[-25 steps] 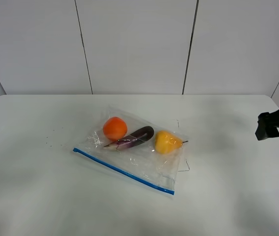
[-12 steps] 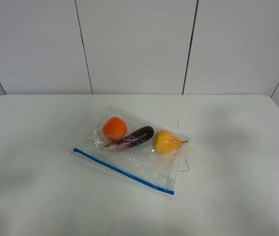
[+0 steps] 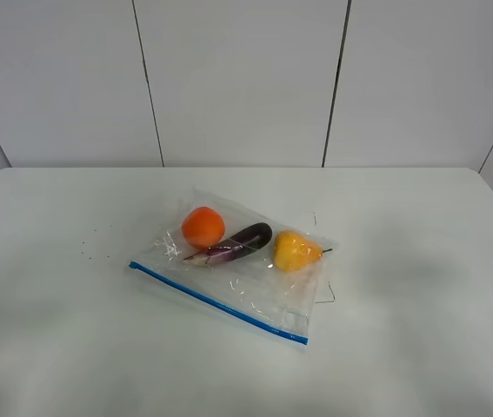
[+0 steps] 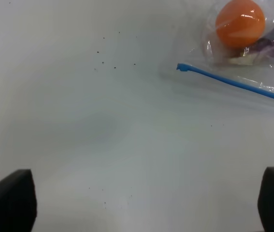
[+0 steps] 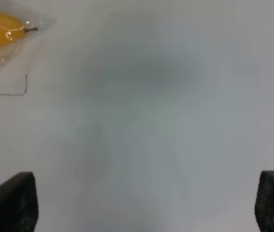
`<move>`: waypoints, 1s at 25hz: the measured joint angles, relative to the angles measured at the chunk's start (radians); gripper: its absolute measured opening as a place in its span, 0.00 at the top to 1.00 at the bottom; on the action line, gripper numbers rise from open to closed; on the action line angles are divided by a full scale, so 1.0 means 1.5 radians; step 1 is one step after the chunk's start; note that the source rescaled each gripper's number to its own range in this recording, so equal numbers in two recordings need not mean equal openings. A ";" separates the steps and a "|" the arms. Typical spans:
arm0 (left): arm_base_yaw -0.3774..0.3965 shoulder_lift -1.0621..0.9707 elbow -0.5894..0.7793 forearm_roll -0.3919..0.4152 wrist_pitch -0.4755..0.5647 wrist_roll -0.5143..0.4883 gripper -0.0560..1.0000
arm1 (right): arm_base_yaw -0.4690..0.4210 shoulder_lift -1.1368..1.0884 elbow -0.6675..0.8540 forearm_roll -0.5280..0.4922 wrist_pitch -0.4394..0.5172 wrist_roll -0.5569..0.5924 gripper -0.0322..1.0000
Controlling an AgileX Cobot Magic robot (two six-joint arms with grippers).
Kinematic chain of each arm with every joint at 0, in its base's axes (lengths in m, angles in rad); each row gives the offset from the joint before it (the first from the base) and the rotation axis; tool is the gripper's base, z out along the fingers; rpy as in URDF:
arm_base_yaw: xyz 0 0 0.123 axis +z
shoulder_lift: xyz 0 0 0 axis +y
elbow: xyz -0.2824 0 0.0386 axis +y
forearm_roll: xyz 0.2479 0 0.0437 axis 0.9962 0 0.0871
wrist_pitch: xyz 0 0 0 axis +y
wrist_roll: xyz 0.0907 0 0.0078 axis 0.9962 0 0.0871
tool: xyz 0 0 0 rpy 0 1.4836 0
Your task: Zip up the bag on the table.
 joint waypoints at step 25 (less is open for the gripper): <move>0.000 0.000 0.000 0.000 0.000 0.000 0.00 | 0.000 -0.236 0.022 -0.001 0.008 0.013 0.00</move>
